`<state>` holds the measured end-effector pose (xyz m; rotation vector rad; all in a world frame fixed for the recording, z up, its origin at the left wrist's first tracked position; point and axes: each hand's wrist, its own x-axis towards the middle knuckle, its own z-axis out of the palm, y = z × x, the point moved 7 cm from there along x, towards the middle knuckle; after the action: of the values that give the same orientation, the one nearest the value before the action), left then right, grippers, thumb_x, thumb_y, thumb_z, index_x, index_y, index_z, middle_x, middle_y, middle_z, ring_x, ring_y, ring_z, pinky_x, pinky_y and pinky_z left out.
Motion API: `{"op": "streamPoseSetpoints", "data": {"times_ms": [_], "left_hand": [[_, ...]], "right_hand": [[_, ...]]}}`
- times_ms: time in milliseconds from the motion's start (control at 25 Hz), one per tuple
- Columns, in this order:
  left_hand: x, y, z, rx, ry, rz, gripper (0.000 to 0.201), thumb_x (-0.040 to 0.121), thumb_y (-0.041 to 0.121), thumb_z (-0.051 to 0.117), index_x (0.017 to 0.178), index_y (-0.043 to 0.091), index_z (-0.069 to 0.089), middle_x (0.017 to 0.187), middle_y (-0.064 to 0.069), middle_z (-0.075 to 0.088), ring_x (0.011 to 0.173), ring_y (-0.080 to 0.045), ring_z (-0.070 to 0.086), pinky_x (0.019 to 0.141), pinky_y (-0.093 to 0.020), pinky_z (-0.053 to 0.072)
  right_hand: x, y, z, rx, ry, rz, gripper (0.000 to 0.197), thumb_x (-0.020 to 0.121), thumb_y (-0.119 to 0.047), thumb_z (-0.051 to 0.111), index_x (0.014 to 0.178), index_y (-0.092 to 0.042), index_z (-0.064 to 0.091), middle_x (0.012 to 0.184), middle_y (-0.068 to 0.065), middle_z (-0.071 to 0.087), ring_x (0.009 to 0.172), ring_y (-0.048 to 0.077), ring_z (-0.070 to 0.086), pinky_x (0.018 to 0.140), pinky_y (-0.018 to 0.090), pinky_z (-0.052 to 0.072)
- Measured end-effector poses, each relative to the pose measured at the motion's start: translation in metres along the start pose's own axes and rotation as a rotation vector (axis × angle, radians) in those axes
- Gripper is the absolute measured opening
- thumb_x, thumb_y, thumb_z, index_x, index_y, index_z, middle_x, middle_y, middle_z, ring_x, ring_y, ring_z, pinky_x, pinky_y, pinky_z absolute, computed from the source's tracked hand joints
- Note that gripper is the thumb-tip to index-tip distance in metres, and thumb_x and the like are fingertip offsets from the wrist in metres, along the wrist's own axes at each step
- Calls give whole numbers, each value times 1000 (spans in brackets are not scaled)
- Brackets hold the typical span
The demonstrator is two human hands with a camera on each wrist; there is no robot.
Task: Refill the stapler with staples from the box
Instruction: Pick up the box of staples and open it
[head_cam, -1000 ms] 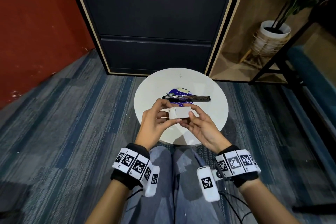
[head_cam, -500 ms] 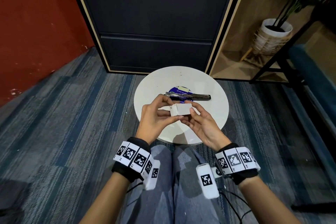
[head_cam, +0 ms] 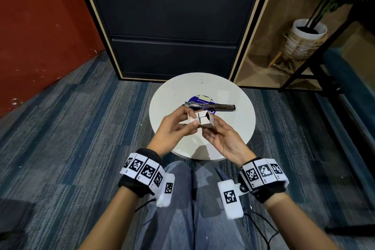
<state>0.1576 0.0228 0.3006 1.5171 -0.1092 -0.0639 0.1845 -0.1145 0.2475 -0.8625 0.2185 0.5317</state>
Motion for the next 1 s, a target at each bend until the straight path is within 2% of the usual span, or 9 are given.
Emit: {"op": "streamPoseSetpoints", "data": {"times_ms": [80, 280, 400, 480, 560, 640, 800, 920, 1000], "left_hand": [[-1, -2, 2, 8, 29, 12, 12, 95, 8, 53, 91, 17, 59, 91, 10, 66, 85, -9, 64, 84, -29, 59], [0, 13, 0, 264, 125, 153, 21, 78, 9, 74, 94, 14, 60, 105, 3, 68, 96, -9, 63, 82, -31, 50], [8, 14, 9, 401, -90, 172, 40, 82, 12, 71, 120, 13, 60, 125, 5, 64, 119, -7, 57, 99, -27, 43], [8, 13, 15, 450, -173, 203, 36, 84, 6, 66, 120, 9, 61, 122, -2, 67, 119, -9, 58, 102, -22, 43], [8, 15, 10, 522, -63, 262, 31, 83, -3, 62, 113, 7, 62, 114, -3, 68, 108, -3, 58, 93, -10, 42], [6, 16, 3, 575, 76, 293, 33, 81, -10, 58, 110, 7, 60, 111, -4, 62, 102, -1, 54, 85, -1, 37], [5, 8, -6, 511, 180, 305, 42, 80, -15, 56, 106, 18, 53, 108, 13, 55, 103, 8, 52, 84, -7, 43], [4, 6, -9, 444, 198, 290, 45, 83, -11, 57, 105, 28, 50, 107, 21, 57, 94, -24, 59, 79, -11, 47], [2, 8, -9, 413, 181, 285, 44, 84, -4, 58, 102, 35, 51, 105, 27, 58, 92, -35, 57, 82, -25, 53]], "right_hand": [[0, -1, 3, 0, 14, 9, 29, 100, -4, 30, 98, -15, 57, 66, 5, 70, 55, 14, 63, 59, 23, 58], [0, 7, 11, -129, 8, 96, 22, 101, -9, 29, 95, -21, 47, 58, 6, 58, 44, 11, 49, 53, 25, 50], [-2, 10, 18, -216, -34, 142, 29, 102, -12, 24, 96, -23, 50, 63, 7, 48, 41, 10, 40, 55, 27, 44], [-2, 5, 21, -276, -52, 112, 31, 103, -12, 22, 99, -22, 51, 74, 11, 44, 44, 11, 52, 56, 26, 49], [-2, 0, 24, -435, -82, 23, 24, 104, -18, 27, 104, -24, 51, 90, 15, 49, 65, 15, 65, 67, 28, 52], [-4, -10, 27, -649, -62, -131, 16, 100, -23, 40, 105, -29, 54, 104, 12, 56, 85, 19, 64, 74, 30, 48], [-21, -33, 45, -684, -99, -423, 14, 93, -7, 54, 101, -18, 58, 101, -3, 61, 88, 13, 61, 76, 24, 49], [-27, -37, 57, -763, -180, -512, 16, 92, -4, 56, 101, -15, 63, 108, 5, 63, 91, 18, 62, 79, 18, 49], [-26, -38, 59, -819, -189, -533, 16, 92, -6, 58, 103, -13, 66, 113, 10, 62, 97, 25, 64, 83, 21, 49]]}}
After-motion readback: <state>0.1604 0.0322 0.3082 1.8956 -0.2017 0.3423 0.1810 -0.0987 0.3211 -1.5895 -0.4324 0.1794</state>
